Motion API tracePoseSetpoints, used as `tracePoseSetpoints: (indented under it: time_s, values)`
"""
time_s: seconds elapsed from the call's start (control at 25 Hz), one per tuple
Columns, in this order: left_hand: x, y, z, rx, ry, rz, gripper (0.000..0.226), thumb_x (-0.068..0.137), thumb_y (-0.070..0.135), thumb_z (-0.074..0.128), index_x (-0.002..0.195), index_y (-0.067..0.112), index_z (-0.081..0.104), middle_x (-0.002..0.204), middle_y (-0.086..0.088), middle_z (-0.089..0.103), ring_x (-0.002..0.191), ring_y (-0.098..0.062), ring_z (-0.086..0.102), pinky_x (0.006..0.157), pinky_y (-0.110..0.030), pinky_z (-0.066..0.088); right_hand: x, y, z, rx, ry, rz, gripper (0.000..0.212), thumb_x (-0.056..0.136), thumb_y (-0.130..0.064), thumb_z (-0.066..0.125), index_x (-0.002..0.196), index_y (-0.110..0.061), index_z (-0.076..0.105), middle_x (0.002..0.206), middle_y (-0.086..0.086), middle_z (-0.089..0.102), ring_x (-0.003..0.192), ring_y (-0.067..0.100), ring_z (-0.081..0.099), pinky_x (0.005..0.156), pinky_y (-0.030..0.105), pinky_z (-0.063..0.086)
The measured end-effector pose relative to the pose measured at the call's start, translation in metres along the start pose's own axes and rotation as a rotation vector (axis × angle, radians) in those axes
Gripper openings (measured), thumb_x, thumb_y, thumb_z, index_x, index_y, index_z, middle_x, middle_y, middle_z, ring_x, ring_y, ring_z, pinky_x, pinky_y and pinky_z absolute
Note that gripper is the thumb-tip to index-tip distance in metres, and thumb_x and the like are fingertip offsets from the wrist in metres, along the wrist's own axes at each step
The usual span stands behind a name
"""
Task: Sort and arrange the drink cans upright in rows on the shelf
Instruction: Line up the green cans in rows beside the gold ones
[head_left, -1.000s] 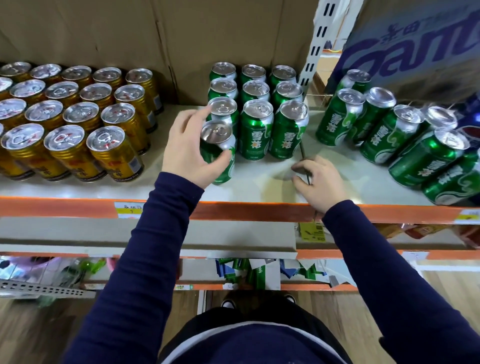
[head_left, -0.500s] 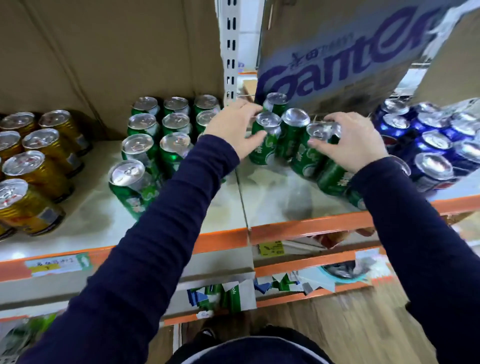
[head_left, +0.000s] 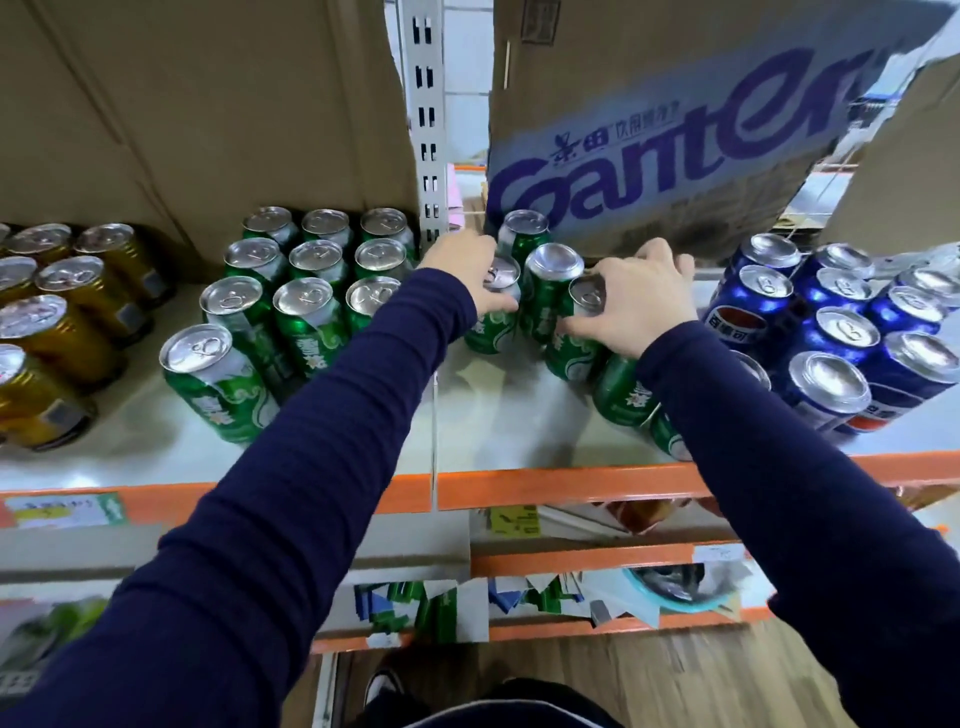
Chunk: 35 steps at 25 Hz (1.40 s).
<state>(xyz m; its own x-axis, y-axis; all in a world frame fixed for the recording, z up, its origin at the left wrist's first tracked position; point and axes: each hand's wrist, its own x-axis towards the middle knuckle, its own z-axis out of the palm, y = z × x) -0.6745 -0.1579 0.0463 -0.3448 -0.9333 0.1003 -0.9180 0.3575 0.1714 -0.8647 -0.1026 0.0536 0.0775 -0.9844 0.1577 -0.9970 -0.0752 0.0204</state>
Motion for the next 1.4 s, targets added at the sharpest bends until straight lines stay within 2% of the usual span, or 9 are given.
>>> tracePoseSetpoints:
  time_s: [0.12,0.24,0.4,0.64,0.8,0.92,1.0,1.24,1.4]
  values:
    - [-0.034,0.000,-0.003,-0.042,0.068,0.025,0.053,0.074,0.053,0.067,0.103,0.009,0.061,0.098,-0.010,0.062,0.096,-0.029,0.056,0.077,-0.032,0.038,-0.006,0.002,-0.003,0.145,-0.005,-0.136,0.047,0.065,-0.055,0.073,0.088,-0.016,0.061,0.082,0.002,0.059,0.102,0.029,0.042,0.080,0.037,0.034]
    - [-0.084,-0.004,-0.009,-0.116,0.150,-0.032,0.055,0.071,0.055,0.069,0.104,0.012,0.062,0.099,-0.007,0.062,0.096,-0.025,0.056,0.077,-0.029,0.037,-0.019,-0.009,-0.007,0.370,-0.084,-0.265,0.054,0.065,-0.044,0.080,0.108,-0.016,0.064,0.101,0.005,0.067,0.099,0.025,0.057,0.081,0.034,0.045]
    - [-0.136,-0.023,-0.027,-0.056,0.190,-0.192,0.058,0.061,0.059,0.074,0.093,0.014,0.059,0.089,-0.002,0.058,0.086,-0.023,0.054,0.072,-0.031,0.041,-0.033,-0.041,-0.010,0.542,-0.178,-0.385,0.068,0.063,-0.025,0.085,0.124,-0.012,0.059,0.120,0.002,0.063,0.101,0.006,0.052,0.082,0.012,0.034]
    - [-0.180,-0.079,-0.045,0.046,0.157,-0.334,0.058,0.057,0.062,0.074,0.091,0.017,0.058,0.088,0.002,0.048,0.084,-0.024,0.052,0.070,-0.032,0.040,-0.043,-0.101,-0.014,0.575,-0.133,-0.459,0.067,0.062,-0.016,0.082,0.124,-0.009,0.058,0.122,0.008,0.062,0.111,0.021,0.056,0.097,0.027,0.042]
    - [-0.184,-0.097,-0.048,0.146,0.127,-0.269,0.063,0.059,0.070,0.067,0.097,0.019,0.064,0.085,0.002,0.047,0.101,-0.026,0.048,0.086,-0.040,0.038,-0.044,-0.122,-0.001,0.487,-0.164,-0.440,0.072,0.068,-0.022,0.077,0.134,-0.014,0.050,0.129,0.006,0.055,0.118,0.020,0.050,0.093,0.018,0.033]
    - [-0.186,-0.108,-0.049,0.193,0.130,-0.226,0.066,0.059,0.074,0.063,0.099,0.022,0.066,0.086,0.001,0.052,0.101,-0.025,0.046,0.088,-0.041,0.031,-0.054,-0.127,0.007,0.507,-0.131,-0.358,0.072,0.072,-0.037,0.077,0.135,-0.023,0.046,0.121,0.006,0.050,0.110,0.020,0.048,0.090,0.021,0.033]
    - [-0.185,-0.112,-0.046,0.194,0.140,-0.222,0.070,0.059,0.077,0.060,0.104,0.023,0.064,0.095,0.000,0.056,0.103,-0.026,0.045,0.089,-0.041,0.029,-0.062,-0.130,0.014,0.535,-0.108,-0.288,0.072,0.073,-0.036,0.077,0.136,-0.028,0.043,0.118,0.006,0.047,0.102,0.020,0.050,0.087,0.026,0.038]
    - [-0.175,-0.119,-0.038,0.145,0.152,-0.246,0.071,0.057,0.082,0.056,0.097,0.024,0.064,0.090,0.004,0.047,0.107,-0.025,0.043,0.087,-0.043,0.029,-0.070,-0.137,0.023,0.553,-0.060,-0.139,0.080,0.073,-0.032,0.078,0.138,-0.012,0.035,0.134,0.009,0.045,0.109,0.019,0.050,0.086,0.021,0.035]
    - [-0.175,-0.121,-0.029,0.062,0.185,-0.245,0.069,0.062,0.078,0.057,0.103,0.023,0.062,0.107,-0.002,0.055,0.116,-0.027,0.042,0.092,-0.046,0.028,-0.075,-0.141,0.023,0.533,-0.066,-0.121,0.083,0.078,-0.033,0.074,0.144,-0.012,0.027,0.139,0.014,0.042,0.122,0.027,0.046,0.098,0.028,0.035]
